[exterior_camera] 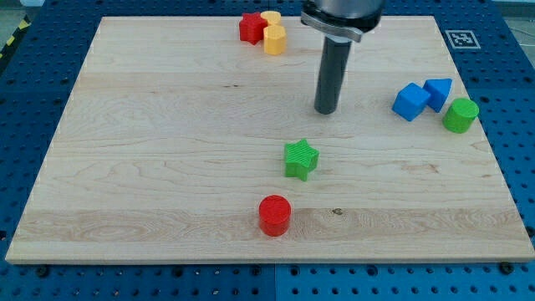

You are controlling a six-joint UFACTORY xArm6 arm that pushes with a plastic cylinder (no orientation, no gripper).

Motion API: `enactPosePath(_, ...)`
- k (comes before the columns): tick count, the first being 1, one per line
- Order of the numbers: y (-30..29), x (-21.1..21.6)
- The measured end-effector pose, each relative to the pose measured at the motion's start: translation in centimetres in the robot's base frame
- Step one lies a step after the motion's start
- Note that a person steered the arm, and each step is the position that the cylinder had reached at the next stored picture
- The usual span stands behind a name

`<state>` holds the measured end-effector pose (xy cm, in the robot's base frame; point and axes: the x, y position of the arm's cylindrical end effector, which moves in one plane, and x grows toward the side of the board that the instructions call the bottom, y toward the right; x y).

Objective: Move the arm above the green star

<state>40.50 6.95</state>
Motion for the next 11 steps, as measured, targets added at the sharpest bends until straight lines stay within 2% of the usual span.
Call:
enactPosePath(3, -7.3, 0.0)
enactPosePath(7, -9.7, 1.4)
enactPosePath(8, -8.8, 3.4)
enactPosePath(11, -5.4, 5.8)
